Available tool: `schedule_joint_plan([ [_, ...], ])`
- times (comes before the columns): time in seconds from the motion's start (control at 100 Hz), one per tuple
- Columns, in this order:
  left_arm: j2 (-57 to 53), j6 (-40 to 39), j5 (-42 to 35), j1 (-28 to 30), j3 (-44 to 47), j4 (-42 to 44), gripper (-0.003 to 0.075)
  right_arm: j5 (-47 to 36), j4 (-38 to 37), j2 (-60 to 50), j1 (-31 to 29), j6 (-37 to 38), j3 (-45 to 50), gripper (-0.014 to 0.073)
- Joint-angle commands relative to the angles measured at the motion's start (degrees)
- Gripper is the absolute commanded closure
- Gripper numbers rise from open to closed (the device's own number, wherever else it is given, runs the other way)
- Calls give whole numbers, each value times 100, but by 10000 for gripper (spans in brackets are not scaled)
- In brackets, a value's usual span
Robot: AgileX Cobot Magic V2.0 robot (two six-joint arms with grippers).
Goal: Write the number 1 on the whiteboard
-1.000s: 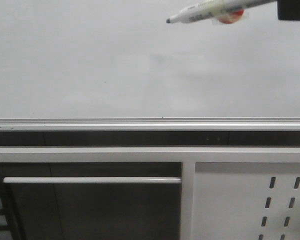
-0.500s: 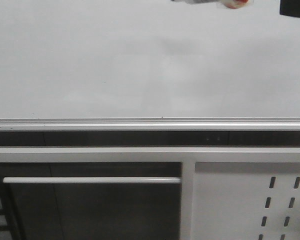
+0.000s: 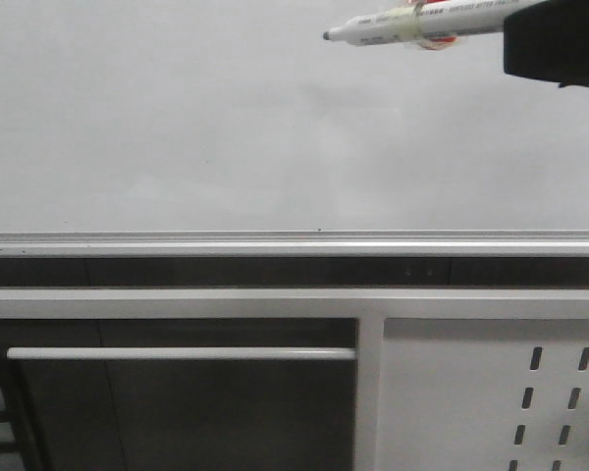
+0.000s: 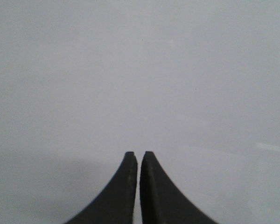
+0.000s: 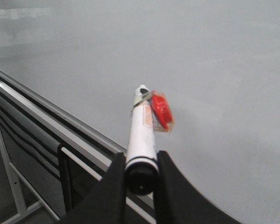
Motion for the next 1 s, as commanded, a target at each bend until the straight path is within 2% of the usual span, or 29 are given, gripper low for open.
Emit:
schedule_joint_plan([
  [0.0, 57, -66, -261, 22, -160, 113, 739, -419, -196, 12, 18, -54, -184, 644],
  [0.16, 57, -66, -261, 22, -160, 96, 739, -505, -196, 65, 18, -54, -184, 644],
  [0.59, 57, -66, -283, 22, -160, 85, 739, -1423, -247, 620, 18, -54, -184, 644],
  [0.99, 57, -66, -283, 22, -160, 85, 739, -1766, -347, 1051, 18, -54, -218, 644],
])
